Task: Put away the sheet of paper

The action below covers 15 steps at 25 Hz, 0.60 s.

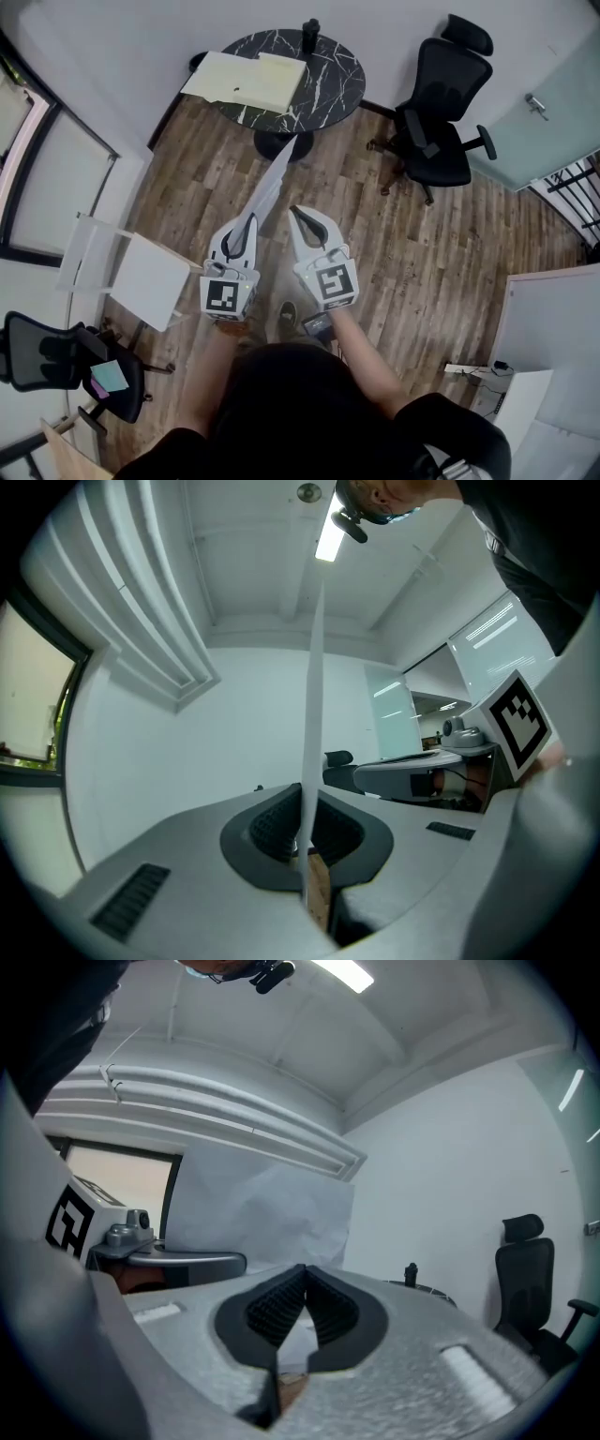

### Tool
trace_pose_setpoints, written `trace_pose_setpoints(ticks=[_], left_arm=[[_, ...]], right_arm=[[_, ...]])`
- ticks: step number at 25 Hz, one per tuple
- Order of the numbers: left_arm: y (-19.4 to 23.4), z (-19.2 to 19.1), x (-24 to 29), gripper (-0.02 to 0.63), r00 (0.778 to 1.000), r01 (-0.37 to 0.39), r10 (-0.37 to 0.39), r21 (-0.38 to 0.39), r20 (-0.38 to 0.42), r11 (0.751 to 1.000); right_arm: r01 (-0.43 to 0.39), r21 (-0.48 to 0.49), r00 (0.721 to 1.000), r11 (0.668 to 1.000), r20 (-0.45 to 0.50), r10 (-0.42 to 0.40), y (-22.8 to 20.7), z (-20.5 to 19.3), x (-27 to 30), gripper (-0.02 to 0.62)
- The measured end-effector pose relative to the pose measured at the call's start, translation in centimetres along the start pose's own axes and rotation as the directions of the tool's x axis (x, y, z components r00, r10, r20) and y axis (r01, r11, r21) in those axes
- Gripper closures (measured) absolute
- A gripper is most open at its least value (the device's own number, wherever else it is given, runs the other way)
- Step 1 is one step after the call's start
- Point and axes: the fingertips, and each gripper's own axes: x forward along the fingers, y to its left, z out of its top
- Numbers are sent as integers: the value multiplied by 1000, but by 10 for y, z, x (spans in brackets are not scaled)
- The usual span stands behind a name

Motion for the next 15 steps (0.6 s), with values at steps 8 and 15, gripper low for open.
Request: trace_pose_setpoints(ticks=[8, 15], left_arm=[[60, -23, 71, 604, 1000, 21, -21, -40, 21, 999], [119, -14, 137, 604, 996, 62, -55, -100, 70, 993]], right_arm=[[12, -14, 1000, 1000, -23, -12, -43, -13, 79, 597], [59, -55, 996, 997, -61, -63, -80, -9, 156, 597]])
